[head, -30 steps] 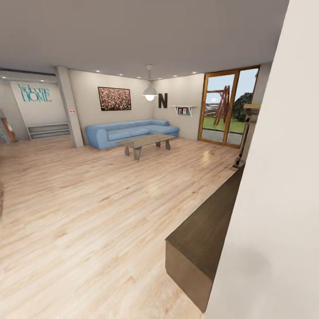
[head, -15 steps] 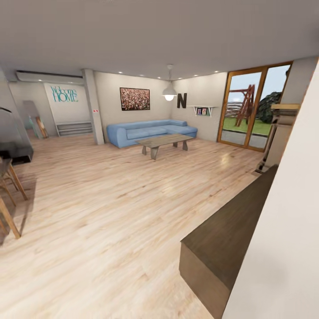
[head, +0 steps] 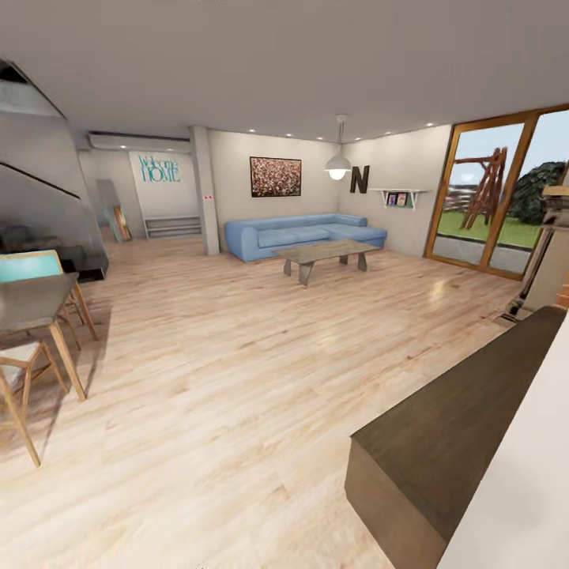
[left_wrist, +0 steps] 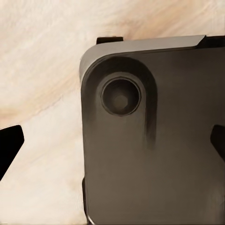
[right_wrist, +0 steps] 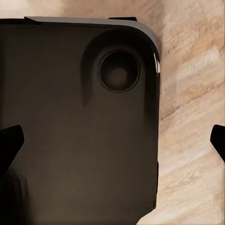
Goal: In the kitchen, take the popcorn bag from the countertop, put it into the microwave, and heat it until the popcorn is cooked so the cooked popcorn ends up inside the bag.
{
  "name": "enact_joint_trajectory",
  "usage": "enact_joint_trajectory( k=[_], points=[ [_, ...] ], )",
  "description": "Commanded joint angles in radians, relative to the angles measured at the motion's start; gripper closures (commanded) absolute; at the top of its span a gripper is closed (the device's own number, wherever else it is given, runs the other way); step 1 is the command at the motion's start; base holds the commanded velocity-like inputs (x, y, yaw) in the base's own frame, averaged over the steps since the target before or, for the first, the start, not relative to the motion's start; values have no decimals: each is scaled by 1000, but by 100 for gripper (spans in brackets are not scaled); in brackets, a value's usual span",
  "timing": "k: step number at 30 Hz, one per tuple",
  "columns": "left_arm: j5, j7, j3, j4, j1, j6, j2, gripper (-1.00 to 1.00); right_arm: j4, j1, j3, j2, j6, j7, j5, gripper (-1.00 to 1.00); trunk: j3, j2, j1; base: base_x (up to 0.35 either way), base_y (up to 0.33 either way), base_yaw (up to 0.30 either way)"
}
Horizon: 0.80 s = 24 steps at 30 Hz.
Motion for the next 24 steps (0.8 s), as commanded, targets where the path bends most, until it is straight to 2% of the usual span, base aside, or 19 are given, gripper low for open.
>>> enact_joint_trajectory(
  k=[1,24],
  points=[
    [0,0,-1,-1,0,-3,0,-100,0,0,-1,0,-4,-1,-2,-100,-1,0,0,0,0,274],
    [2,0,0,-7,0,-3,1,-100,0,0,-1,0,-2,0,-3,-100,-1,0,0,0,0,274]
  ],
)
